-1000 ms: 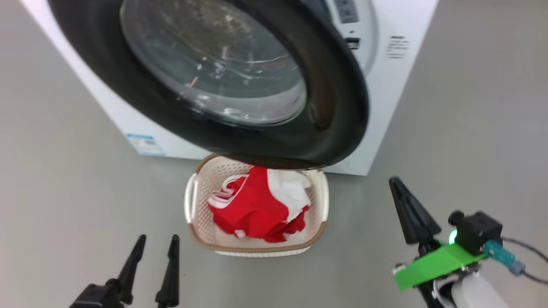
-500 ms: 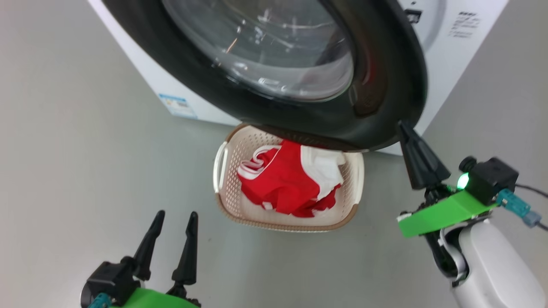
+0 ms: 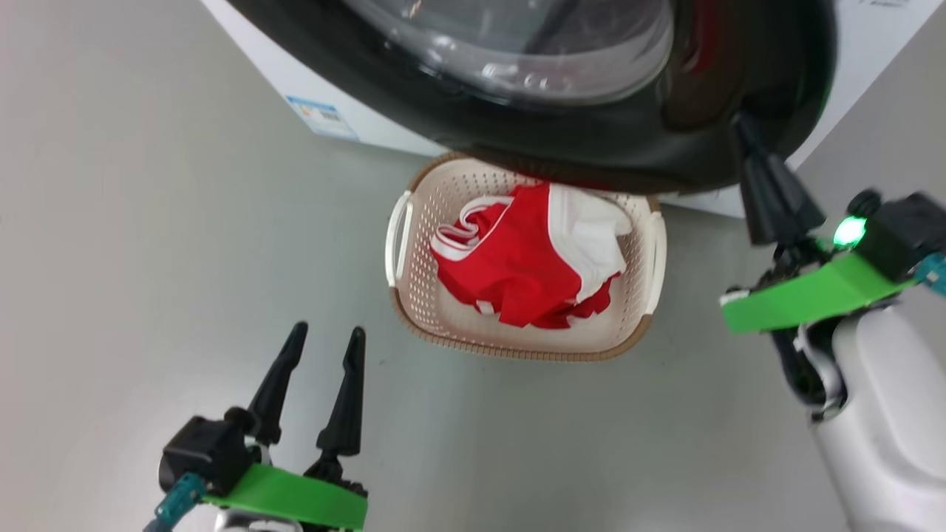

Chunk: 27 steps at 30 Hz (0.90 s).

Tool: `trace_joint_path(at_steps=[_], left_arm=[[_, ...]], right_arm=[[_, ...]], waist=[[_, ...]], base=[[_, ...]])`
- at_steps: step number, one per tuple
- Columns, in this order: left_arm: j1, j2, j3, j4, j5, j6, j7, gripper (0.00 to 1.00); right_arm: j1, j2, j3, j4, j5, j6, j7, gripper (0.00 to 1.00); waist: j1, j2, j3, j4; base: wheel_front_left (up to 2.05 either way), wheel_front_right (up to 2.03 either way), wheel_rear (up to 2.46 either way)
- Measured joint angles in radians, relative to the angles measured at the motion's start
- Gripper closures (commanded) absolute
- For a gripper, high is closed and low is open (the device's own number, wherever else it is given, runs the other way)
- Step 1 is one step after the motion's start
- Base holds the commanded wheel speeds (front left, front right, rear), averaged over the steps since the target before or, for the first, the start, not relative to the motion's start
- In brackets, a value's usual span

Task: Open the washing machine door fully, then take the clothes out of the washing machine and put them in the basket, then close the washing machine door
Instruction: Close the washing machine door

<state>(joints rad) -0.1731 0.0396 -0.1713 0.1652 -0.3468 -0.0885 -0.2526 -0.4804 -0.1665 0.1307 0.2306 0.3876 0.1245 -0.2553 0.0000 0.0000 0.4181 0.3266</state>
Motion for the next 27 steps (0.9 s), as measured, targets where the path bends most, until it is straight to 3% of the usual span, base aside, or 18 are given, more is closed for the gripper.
trace_joint_path(at_steps=[15,27], left_arm=[[-0.083,-0.005,-0.057,-0.035,-0.044,0.010,0.000,0.00],[-0.099,-0.007,-0.054,-0.035,-0.050,0.018,-0.001,0.00]], right_arm=[[-0.172,-0.046,-0.075,-0.014,0.000,0.009,0.000,1.00],[-0.180,-0.044,-0.070,-0.007,0.000,0.014,0.000,1.00]], waist=[[0.0000,0.0000,0.125,0.044],[0.0000,0.0000,0.119,0.046]], base=[[0.00,0.00,0.00],[0.00,0.00,0.00]])
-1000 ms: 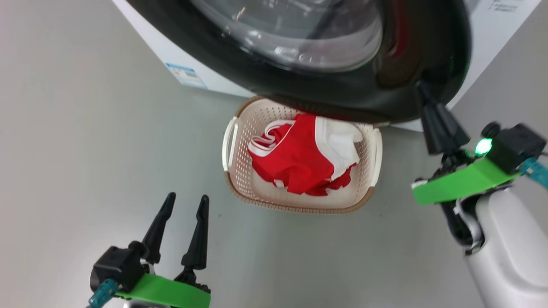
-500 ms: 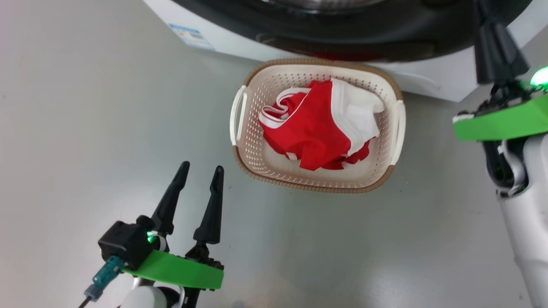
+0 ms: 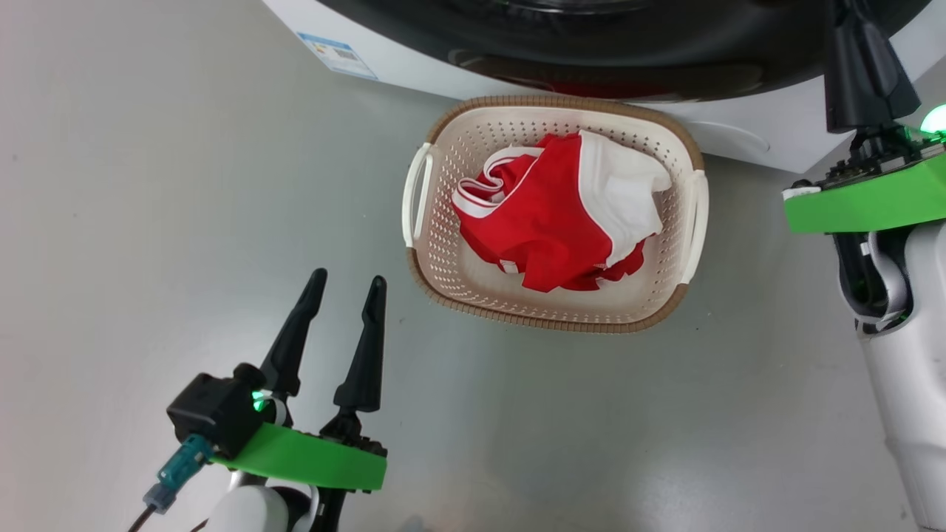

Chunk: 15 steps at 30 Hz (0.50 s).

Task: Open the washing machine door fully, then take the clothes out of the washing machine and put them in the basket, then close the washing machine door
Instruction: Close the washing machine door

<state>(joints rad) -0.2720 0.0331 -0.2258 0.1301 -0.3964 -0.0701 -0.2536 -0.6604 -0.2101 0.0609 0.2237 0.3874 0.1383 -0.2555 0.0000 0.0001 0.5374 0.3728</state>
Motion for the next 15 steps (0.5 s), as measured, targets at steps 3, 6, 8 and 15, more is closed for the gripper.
trace_joint_path(at_steps=[3,6,8,15], left_arm=[[0.000,0.000,0.006,0.008,0.000,0.000,0.000,0.00],[0.001,-0.001,0.017,0.017,0.008,0.000,0.000,0.00],[0.002,-0.001,0.025,0.024,0.013,-0.001,0.000,0.00],[0.010,-0.001,0.050,0.044,0.040,-0.010,0.000,0.00]], right_arm=[[0.023,-0.001,0.019,0.003,0.000,-0.007,0.000,0.87],[0.070,0.002,0.027,0.011,0.000,-0.007,0.000,0.54],[0.100,0.006,0.035,0.015,0.000,-0.007,0.000,0.00],[0.192,0.031,0.050,0.019,0.000,-0.007,0.000,0.00]], waist=[[0.0000,-0.0001,-0.015,-0.007],[0.0000,0.0000,-0.032,-0.016],[0.0000,0.0000,-0.045,-0.023],[0.0000,0.0000,-0.089,-0.046]], base=[[0.00,0.00,0.00],[0.00,0.00,0.00],[0.00,0.00,0.00],[0.00,0.00,0.00]])
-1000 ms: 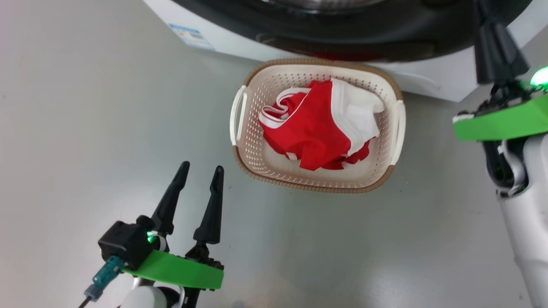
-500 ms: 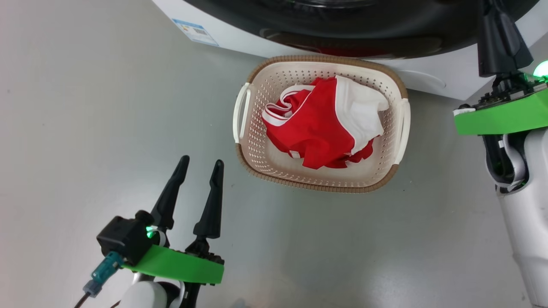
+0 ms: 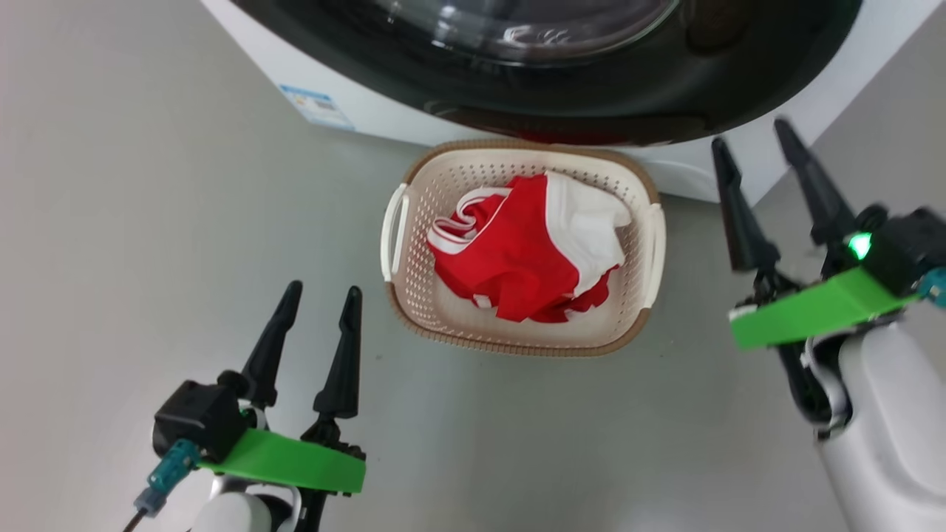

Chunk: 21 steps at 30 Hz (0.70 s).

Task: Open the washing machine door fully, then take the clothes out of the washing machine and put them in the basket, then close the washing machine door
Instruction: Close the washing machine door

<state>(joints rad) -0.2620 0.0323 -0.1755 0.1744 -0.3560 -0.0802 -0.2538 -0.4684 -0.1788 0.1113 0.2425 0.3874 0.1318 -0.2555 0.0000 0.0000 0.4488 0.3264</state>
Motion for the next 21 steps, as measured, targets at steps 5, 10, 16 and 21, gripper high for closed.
trace_joint_path(at_steps=[5,10,16,21], left_arm=[[0.030,0.000,0.026,0.015,0.030,-0.010,0.000,0.00],[0.043,0.000,0.054,0.028,0.054,-0.019,0.000,0.00],[0.083,0.001,0.093,0.037,0.086,-0.028,0.000,0.00],[0.108,0.001,0.117,0.043,0.106,-0.035,0.000,0.00]], right_arm=[[0.092,0.021,0.003,0.002,0.000,0.000,0.000,0.00],[0.175,0.041,-0.005,0.002,0.000,0.000,0.000,0.00],[0.258,0.065,-0.035,0.002,0.000,0.000,0.000,0.00],[0.323,0.080,-0.044,0.001,0.000,0.000,0.000,0.00]], waist=[[0.0000,0.0000,-0.042,-0.024],[0.0000,0.0000,-0.082,-0.056],[0.0000,0.0000,-0.129,-0.102],[0.0000,0.0000,-0.169,-0.140]], base=[[0.00,0.00,0.00],[0.00,0.00,0.00],[0.00,0.00,0.00],[0.00,0.00,0.00]])
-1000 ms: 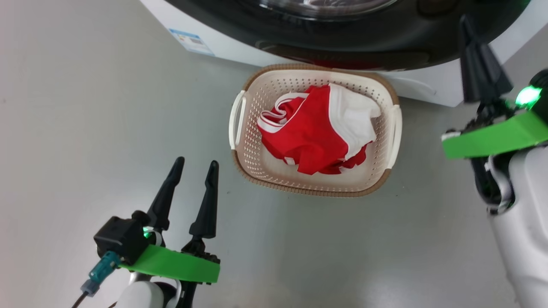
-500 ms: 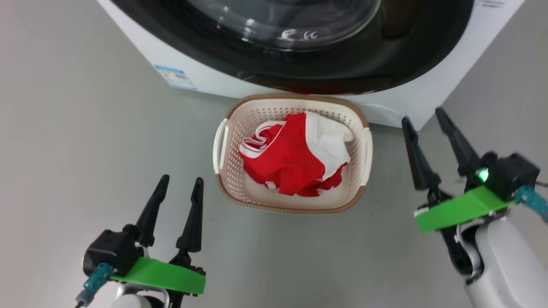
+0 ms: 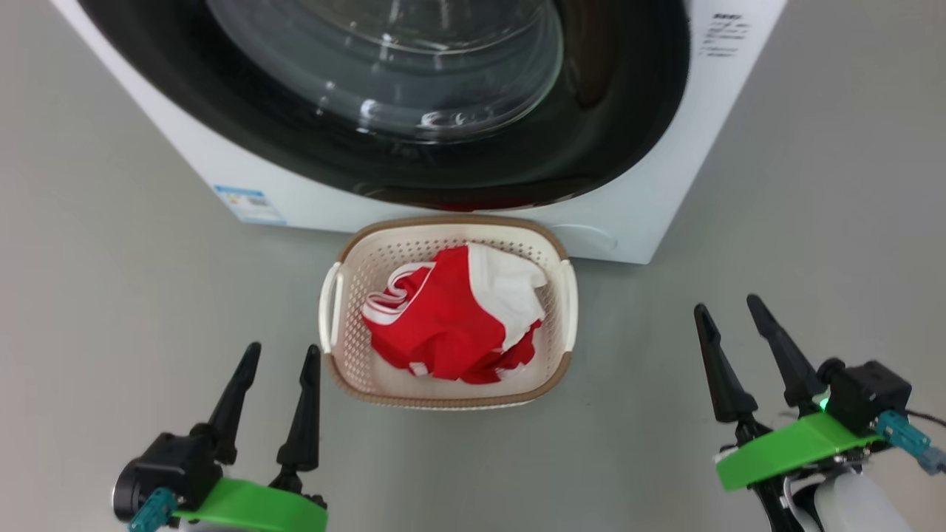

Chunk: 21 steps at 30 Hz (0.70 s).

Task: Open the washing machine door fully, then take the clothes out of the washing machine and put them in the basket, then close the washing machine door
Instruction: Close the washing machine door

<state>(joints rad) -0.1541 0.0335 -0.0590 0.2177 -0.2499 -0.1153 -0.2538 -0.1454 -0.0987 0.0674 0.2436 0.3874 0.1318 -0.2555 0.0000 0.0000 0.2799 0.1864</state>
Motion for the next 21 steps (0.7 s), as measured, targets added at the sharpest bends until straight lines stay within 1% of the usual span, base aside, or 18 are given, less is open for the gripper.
trace_joint_path(at_steps=[4,10,21], left_arm=[[0.024,0.000,0.018,0.005,0.009,-0.008,0.000,0.00],[0.064,0.001,0.033,0.010,0.016,-0.008,0.000,0.00],[0.120,0.003,0.037,0.006,0.033,-0.010,0.000,0.00]], right_arm=[[0.036,0.007,-0.008,0.000,0.000,0.000,0.000,0.00],[0.082,0.009,-0.023,-0.001,0.000,0.000,0.000,0.00],[0.156,0.011,-0.040,-0.006,0.000,0.000,0.000,0.00]], waist=[[0.0000,0.0000,-0.029,-0.030],[0.0000,0.0000,-0.074,-0.070],[0.0000,0.0000,-0.142,-0.131]], base=[[0.00,0.00,0.00],[0.00,0.00,0.00],[0.00,0.00,0.00]])
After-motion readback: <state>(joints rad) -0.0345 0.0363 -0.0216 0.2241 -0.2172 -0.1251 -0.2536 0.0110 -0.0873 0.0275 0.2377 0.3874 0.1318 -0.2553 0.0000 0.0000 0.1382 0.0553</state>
